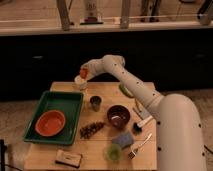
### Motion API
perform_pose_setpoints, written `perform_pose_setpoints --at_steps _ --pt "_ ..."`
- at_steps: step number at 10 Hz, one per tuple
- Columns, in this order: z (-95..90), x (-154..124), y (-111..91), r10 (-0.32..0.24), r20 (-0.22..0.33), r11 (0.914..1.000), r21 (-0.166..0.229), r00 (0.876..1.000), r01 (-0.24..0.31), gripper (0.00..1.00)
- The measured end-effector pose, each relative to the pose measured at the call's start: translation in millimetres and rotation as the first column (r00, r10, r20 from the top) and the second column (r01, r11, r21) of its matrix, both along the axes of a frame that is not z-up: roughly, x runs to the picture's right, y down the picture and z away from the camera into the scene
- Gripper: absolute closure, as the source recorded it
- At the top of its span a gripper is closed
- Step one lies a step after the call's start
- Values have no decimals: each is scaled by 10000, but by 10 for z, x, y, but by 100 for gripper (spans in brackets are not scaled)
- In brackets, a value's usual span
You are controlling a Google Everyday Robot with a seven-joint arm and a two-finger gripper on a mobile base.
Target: Place apple in paper cup
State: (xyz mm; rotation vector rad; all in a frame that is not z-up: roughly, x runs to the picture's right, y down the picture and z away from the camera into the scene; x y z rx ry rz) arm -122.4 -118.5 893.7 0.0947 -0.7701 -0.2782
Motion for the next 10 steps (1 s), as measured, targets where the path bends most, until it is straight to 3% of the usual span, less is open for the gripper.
perform_pose_setpoints --at_steps 10 --pt "11 -169 21 -264 564 9997 14 9981 263 99"
